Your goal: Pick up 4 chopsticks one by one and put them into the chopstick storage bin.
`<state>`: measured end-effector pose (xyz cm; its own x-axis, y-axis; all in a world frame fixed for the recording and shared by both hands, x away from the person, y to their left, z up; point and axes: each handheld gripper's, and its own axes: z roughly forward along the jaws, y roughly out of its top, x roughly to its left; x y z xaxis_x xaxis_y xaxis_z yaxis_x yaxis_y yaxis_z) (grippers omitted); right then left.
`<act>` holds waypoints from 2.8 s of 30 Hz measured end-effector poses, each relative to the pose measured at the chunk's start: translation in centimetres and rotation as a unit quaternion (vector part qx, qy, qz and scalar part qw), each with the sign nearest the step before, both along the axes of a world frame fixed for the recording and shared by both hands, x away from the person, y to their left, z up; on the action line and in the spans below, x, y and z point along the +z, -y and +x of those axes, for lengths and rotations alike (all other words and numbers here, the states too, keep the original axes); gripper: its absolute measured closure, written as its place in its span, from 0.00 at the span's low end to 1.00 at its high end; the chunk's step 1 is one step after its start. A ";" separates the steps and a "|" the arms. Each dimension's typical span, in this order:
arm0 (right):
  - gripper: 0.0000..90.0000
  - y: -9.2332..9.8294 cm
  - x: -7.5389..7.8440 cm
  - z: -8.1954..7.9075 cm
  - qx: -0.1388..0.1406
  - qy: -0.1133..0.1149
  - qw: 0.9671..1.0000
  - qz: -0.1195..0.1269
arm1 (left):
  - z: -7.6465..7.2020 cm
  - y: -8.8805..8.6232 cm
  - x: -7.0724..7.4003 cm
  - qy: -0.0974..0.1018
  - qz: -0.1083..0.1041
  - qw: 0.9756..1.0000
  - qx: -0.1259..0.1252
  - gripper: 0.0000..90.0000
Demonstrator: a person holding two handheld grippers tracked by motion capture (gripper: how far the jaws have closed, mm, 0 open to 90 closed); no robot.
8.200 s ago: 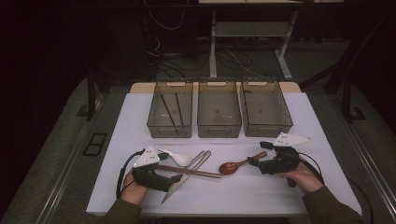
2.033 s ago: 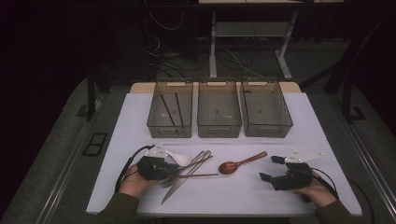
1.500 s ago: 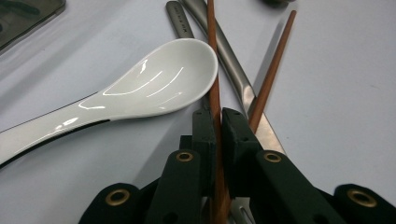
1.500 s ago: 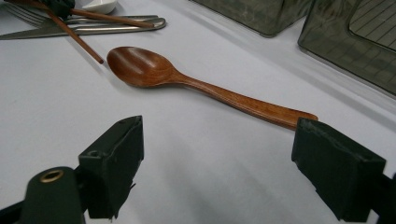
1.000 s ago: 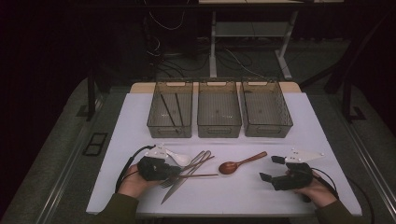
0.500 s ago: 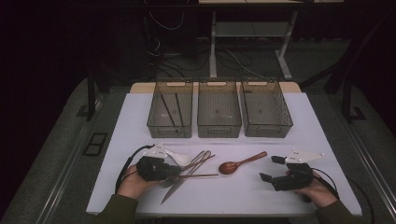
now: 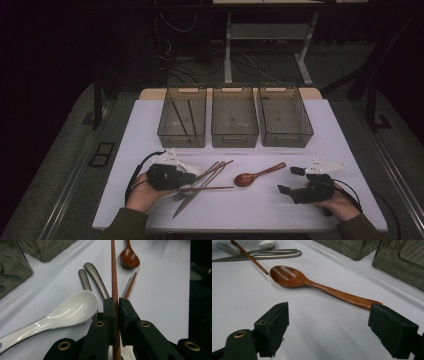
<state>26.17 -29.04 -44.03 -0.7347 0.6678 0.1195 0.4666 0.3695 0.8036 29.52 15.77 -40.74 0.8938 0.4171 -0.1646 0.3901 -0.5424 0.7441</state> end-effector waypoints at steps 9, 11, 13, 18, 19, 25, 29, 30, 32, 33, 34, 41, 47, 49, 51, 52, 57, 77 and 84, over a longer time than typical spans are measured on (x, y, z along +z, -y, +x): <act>0.18 0.0 0.1 -0.1 -0.003 0.002 1.000 0.004 | 1.3 0.1 1.4 0.005 -0.013 1.000 0.014 0.93; 0.18 0.1 0.1 -0.1 -0.004 0.002 1.000 0.006 | 1.6 0.1 1.5 0.004 -0.011 1.000 0.021 0.93; 0.19 0.1 0.1 -0.1 -0.004 0.002 1.000 0.006 | 1.9 0.0 1.7 0.005 -0.012 1.000 0.022 0.93; 0.18 0.2 0.1 -0.1 -0.008 0.003 1.000 0.010 | 2.9 -0.2 2.3 0.002 -0.018 0.999 0.036 0.93; 0.18 0.2 0.1 -0.1 -0.008 0.003 1.000 0.011 | 3.1 -0.2 2.5 0.003 -0.018 0.999 0.038 0.93; 0.18 0.2 -0.1 -0.1 -0.010 0.003 1.000 0.008 | 4.6 -0.6 3.5 0.007 -0.023 0.998 0.056 0.93; 0.18 0.0 -0.1 -0.1 -0.007 0.004 1.000 0.010 | 5.5 -0.7 4.3 0.010 -0.025 0.998 0.064 0.93; 0.18 0.0 -0.1 -0.1 -0.007 0.004 1.000 0.010 | 5.8 -0.8 4.6 0.010 -0.025 0.997 0.066 0.93; 0.18 0.0 -0.1 -0.2 -0.007 0.003 1.000 0.010 | 6.3 -0.8 5.0 0.013 -0.023 0.997 0.069 0.93; 0.18 0.0 -0.1 -0.2 -0.007 0.002 1.000 0.011 | 6.6 -0.7 5.2 0.014 -0.024 0.997 0.071 0.93; 0.18 0.0 0.0 -0.3 -0.007 0.003 1.000 0.012 | 6.9 -0.8 5.5 0.015 -0.022 0.997 0.072 0.93; 0.18 0.2 0.0 -0.1 -0.010 0.006 1.000 0.009 | 8.9 -0.8 6.6 0.021 -0.028 0.996 0.084 0.93; 0.18 0.2 0.0 -0.2 -0.012 0.005 1.000 0.010 | 10.3 -0.7 7.2 0.026 -0.027 0.994 0.103 0.93; 0.18 0.2 0.0 -0.3 -0.011 0.006 1.000 0.009 | 10.8 -0.7 7.3 0.026 -0.026 0.994 0.107 0.93; 0.18 0.2 0.0 -0.3 -0.010 0.006 1.000 0.008 | 11.3 -0.6 7.4 0.027 -0.026 0.993 0.111 0.93; 0.18 0.2 0.0 -0.3 -0.010 0.006 1.000 0.008 | 11.5 -0.6 7.5 0.028 -0.025 0.993 0.114 0.93; 0.18 0.1 0.0 -0.3 -0.009 0.007 1.000 0.008 | 13.0 -0.5 7.6 0.035 -0.023 0.990 0.135 0.93; 0.18 0.1 0.0 -0.3 -0.006 0.008 1.000 0.006 | 18.3 -0.9 5.1 0.046 0.005 0.973 0.226 0.93; 0.18 0.1 0.0 -0.4 -0.003 0.009 1.000 0.005 | 19.4 -0.7 3.5 0.031 0.026 0.965 0.258 0.93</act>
<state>25.80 -29.13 -44.03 -0.7325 0.6713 0.1131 0.4547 0.3588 0.8152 48.97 16.50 -37.20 0.5718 0.8161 -0.0840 0.5740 -0.3248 0.7517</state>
